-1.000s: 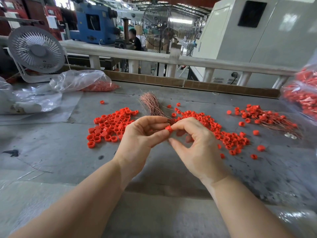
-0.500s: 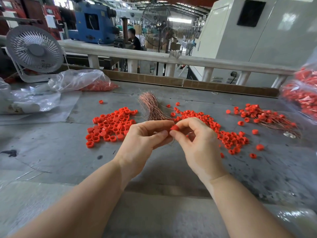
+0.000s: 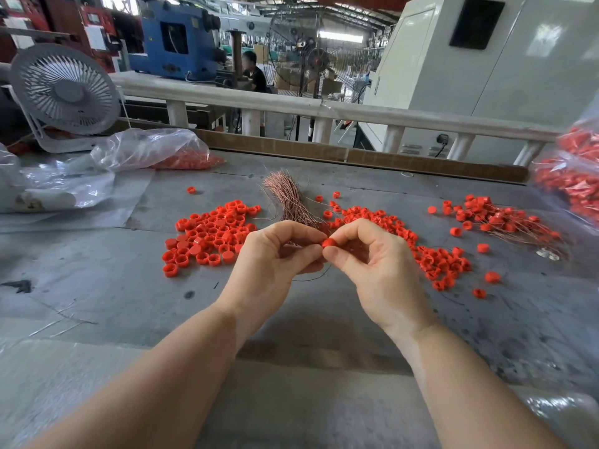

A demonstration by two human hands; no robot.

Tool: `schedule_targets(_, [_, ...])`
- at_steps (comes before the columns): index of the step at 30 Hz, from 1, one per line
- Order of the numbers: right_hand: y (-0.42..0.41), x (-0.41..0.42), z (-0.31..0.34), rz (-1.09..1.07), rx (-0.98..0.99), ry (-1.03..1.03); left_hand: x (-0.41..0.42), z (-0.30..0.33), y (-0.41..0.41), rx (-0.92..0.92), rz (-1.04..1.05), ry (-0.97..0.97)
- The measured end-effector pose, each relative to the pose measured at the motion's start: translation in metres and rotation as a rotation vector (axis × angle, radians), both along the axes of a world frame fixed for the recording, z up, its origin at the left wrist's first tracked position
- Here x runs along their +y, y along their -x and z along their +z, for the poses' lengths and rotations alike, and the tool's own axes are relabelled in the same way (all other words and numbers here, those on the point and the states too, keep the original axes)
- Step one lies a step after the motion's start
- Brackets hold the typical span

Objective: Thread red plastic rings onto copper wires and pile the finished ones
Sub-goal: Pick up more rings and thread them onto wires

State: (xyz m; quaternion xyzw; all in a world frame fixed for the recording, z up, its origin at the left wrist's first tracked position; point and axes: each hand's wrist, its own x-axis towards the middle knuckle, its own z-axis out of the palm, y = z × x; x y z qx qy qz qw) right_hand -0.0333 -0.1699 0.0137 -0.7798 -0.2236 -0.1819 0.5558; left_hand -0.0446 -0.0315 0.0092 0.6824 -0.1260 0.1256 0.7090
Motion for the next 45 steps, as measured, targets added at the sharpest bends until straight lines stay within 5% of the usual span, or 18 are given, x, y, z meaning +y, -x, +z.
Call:
schedule_targets(12, [0.001, 0.0, -0.001, -0.022, -0.045, 0.075, -0.001, -0.001, 0.001, -0.058, 0.027, -0.106])
schedule_targets(22, [-0.004, 0.001, -0.008, -0.146, -0.263, 0.223, 0.002, -0.002, -0.004, 0.225, -0.143, 0.223])
schedule_targets(27, [-0.002, 0.001, -0.008, -0.162, -0.34, 0.303, 0.0, -0.005, -0.005, 0.236, -0.138, 0.224])
schedule_targets(45, [-0.009, 0.001, -0.01, -0.24, -0.198, 0.183, 0.0, -0.007, -0.013, 0.236, -0.136, 0.375])
